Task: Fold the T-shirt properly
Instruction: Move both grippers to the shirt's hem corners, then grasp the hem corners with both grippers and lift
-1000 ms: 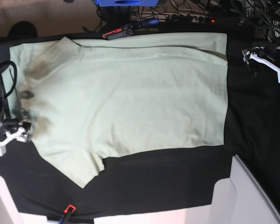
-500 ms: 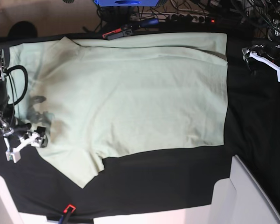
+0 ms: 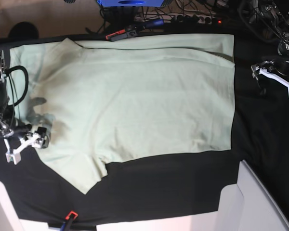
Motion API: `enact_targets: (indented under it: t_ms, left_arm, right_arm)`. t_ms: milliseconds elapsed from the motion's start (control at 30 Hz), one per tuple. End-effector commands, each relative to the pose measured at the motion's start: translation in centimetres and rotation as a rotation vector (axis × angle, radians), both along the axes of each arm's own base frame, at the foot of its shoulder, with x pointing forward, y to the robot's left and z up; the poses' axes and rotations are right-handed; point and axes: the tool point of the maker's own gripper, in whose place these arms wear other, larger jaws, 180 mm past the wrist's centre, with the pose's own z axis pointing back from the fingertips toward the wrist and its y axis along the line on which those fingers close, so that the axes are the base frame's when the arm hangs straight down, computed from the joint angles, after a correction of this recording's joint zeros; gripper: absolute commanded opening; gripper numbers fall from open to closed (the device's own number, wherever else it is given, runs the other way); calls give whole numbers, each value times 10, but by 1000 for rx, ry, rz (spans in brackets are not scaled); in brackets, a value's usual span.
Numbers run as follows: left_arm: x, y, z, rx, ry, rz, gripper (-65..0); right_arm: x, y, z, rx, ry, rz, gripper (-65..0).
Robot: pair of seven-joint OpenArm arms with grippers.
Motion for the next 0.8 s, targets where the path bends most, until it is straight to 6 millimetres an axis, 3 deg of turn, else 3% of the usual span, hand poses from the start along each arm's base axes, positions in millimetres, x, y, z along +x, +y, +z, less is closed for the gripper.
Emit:
enact_targets:
  t_ms: [0, 333, 467, 667, 767]
  left_arm:
    - [17, 0, 14, 26, -41, -42, -54]
    - [79, -22, -31, -111, 6, -118, -54]
    - [112, -41, -36, -161, -2, -157, -54]
    - [150, -62, -22, -177, -46, -213, -54]
    - [160, -63, -39, -238, -12, -187, -54]
  right_arm:
    - [12, -10, 13, -4, -39, -19, -107]
    - [10, 2, 8, 12, -26, -7, -109]
    - [10, 3, 7, 14, -24, -6, -109]
    - [2, 4, 1, 14, -10, -5, -109]
    - [-2, 3, -2, 13, -3, -6, -109]
